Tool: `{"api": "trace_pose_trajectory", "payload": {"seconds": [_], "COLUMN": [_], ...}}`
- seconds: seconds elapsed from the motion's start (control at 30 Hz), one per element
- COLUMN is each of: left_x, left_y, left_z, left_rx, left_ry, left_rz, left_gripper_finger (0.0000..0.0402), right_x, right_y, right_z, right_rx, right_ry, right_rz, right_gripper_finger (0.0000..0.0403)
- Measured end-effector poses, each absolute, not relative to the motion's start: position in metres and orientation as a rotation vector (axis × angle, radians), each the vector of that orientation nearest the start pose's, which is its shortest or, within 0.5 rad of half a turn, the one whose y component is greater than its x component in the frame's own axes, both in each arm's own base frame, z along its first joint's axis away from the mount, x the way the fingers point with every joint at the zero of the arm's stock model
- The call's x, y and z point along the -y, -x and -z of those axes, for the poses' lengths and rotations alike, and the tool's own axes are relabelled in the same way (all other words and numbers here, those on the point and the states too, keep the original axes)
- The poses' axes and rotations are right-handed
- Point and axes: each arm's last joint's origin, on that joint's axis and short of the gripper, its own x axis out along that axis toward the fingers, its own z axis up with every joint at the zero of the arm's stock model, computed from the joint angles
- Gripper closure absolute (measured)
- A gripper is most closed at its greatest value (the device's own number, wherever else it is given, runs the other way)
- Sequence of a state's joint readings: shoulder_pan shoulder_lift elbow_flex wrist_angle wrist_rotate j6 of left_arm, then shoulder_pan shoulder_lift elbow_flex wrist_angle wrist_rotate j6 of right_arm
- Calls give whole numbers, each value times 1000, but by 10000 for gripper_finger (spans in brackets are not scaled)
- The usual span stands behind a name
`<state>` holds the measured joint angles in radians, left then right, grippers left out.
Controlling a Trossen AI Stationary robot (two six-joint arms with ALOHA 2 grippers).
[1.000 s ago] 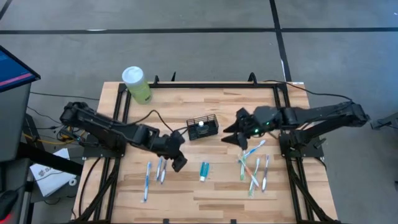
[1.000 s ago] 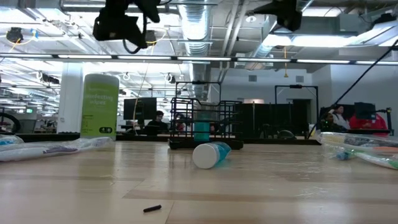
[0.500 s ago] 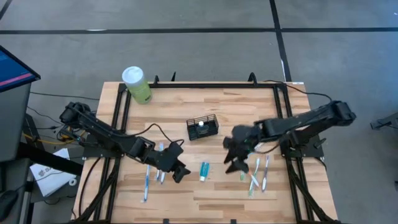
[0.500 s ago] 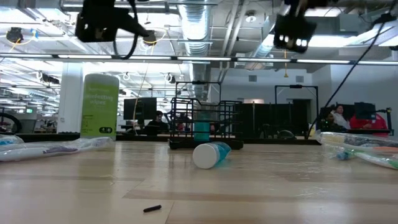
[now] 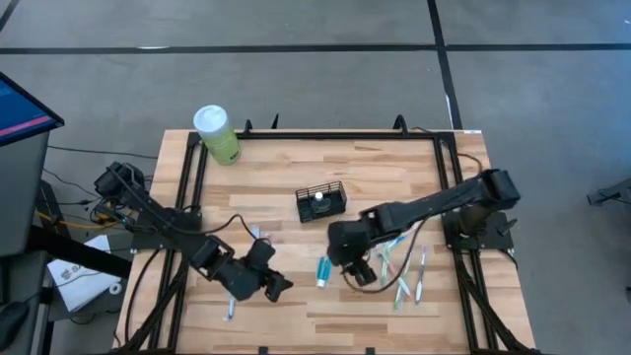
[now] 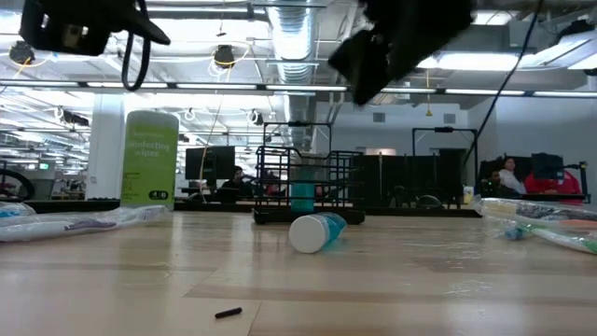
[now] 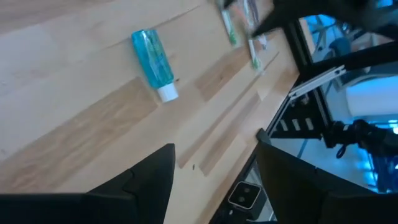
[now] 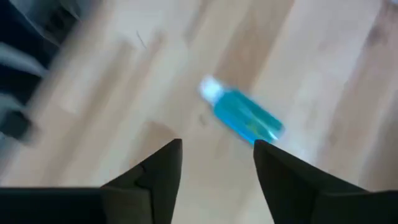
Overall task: Pick & Place toothbrushing station
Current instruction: Put the blue mouthwash into the black mesh organizer
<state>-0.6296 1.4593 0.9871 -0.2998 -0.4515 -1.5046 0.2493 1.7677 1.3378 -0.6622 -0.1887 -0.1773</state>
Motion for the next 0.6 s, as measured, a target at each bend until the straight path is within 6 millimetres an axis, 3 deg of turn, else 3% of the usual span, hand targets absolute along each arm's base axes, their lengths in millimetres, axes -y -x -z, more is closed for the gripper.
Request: {"api": "trace_pose_trajectory", "payload": {"seconds": [0.3, 0.6], "left_x": [172, 184], "left_y": [-252, -243], "left_z": [-245, -245], "left_rx": [-589, -615], "left_ry": [1055, 1032], "left_rz": [-327, -282], "left_gripper_finger": [179, 179], "right_x": [-98, -102], "right_y": [-391, -401], "right_z": [-201, -190], "right_rx": [-1164, -1174], "right_ry": [576, 633], "right_rz": [-502, -552], "right_gripper_finger": [205, 174]}}
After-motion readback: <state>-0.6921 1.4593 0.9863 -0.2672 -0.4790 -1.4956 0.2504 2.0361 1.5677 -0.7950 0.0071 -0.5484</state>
